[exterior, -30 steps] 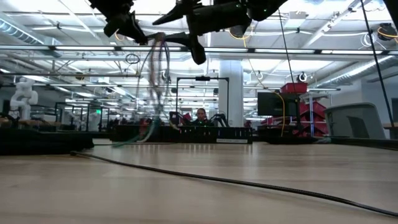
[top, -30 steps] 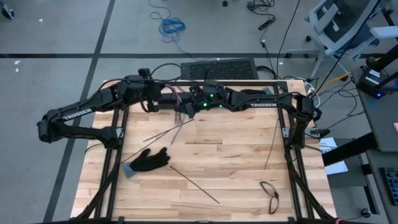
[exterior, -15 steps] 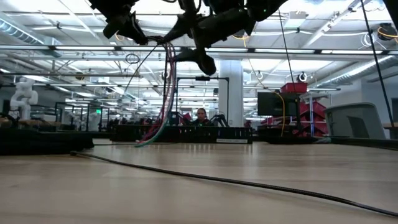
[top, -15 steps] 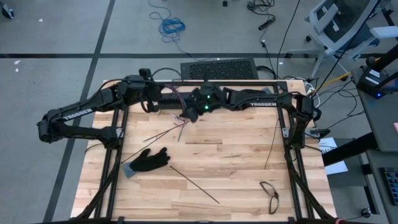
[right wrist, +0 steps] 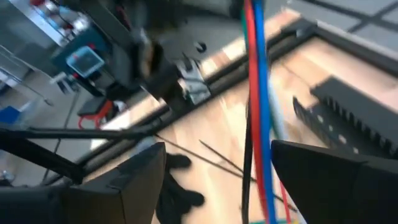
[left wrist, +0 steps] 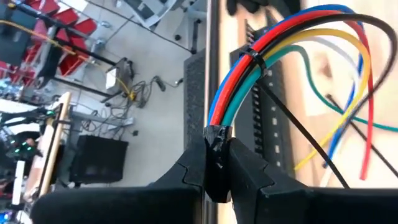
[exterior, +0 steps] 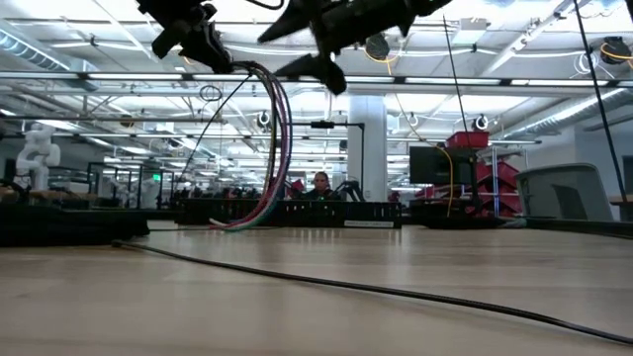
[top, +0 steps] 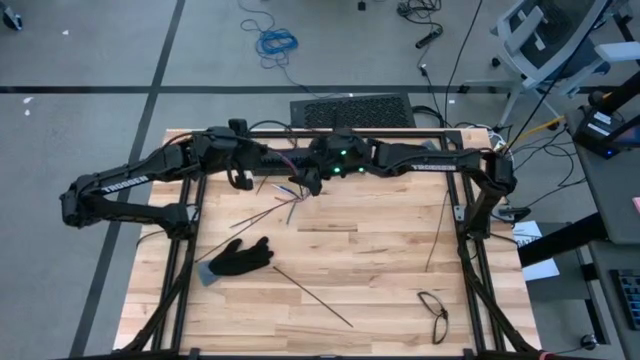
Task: Ziptie cables
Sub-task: Put the zip tied cabled wires into the cable duct
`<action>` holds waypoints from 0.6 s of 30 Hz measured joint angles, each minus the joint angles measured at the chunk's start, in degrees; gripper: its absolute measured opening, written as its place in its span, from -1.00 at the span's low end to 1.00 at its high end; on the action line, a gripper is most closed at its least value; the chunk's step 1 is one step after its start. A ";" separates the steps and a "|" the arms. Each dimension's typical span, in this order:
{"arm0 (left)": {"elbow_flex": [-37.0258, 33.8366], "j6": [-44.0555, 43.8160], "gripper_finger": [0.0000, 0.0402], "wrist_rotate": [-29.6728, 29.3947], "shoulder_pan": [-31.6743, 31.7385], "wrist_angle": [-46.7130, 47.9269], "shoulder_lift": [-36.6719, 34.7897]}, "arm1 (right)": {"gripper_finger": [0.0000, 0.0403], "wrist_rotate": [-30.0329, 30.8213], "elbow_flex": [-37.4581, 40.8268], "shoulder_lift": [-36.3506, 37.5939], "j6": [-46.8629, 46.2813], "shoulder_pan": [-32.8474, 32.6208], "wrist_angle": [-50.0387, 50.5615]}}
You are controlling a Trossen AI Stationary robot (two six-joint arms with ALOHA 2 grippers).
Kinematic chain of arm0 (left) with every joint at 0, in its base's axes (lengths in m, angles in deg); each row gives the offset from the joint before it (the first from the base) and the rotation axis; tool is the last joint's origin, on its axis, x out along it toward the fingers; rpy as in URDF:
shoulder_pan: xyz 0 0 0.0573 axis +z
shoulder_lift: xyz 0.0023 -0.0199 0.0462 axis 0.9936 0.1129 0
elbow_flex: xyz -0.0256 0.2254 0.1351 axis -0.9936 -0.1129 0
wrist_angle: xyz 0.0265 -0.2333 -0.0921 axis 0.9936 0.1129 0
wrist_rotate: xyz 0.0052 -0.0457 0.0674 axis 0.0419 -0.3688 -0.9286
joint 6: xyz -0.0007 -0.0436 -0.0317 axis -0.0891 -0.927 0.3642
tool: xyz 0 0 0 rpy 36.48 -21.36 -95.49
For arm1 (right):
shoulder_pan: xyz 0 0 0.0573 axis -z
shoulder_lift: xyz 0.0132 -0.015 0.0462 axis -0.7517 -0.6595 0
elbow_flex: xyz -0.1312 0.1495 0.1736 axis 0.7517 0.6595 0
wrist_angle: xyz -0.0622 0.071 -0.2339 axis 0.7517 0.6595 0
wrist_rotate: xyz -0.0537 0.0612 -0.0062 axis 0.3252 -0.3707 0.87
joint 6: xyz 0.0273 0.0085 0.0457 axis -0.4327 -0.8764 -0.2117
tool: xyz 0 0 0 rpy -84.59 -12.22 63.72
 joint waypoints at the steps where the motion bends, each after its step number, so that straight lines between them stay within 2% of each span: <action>1: 0.00 -0.18 -0.80 -0.06 -0.23 0.16 -0.04 | 0.43 -0.01 0.00 0.89 0.02 0.02 0.08; 4: -0.04 -1.61 -0.80 0.49 -0.81 -1.47 -0.20 | 0.43 0.70 -0.02 2.91 1.19 0.02 1.10; 9: -0.04 -4.01 -0.80 4.99 -2.47 -2.99 -0.10 | 0.43 4.51 -0.02 4.35 1.52 0.35 0.79; 18: -0.07 -3.59 -0.80 3.02 -5.02 -6.82 1.91 | 0.43 4.62 -0.02 3.67 -1.41 1.95 0.82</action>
